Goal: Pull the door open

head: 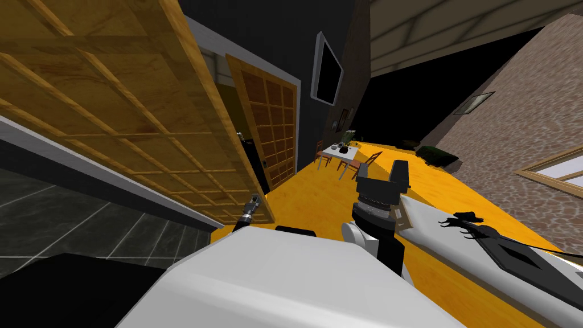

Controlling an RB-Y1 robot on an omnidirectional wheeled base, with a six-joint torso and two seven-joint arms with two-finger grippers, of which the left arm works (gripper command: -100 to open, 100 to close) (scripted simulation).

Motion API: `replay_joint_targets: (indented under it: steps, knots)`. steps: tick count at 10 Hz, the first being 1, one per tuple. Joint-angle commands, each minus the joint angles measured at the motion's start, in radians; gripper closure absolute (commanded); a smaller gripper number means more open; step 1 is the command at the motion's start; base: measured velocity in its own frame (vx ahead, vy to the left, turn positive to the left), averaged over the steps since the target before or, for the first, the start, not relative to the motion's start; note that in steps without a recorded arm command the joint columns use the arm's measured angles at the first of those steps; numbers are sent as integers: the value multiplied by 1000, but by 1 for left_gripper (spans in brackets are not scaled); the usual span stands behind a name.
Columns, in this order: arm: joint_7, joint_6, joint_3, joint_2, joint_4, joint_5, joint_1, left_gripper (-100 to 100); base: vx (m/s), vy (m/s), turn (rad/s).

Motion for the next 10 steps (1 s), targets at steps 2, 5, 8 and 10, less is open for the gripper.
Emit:
replay_joint_targets:
  steps: [2, 5, 8, 10]
  knots:
    - [32, -57, -35, 30, -1, -18, 37, 100, -110, 10, -33]
    - [66, -118, -73, 62, -3, -38, 77, 100, -89, 14, -15]
    - [100, -179, -111, 93, -4, -57, 117, 100, -94, 26, -18]
    - [118, -212, -131, 110, -5, -68, 138, 100, -70, 30, -12]
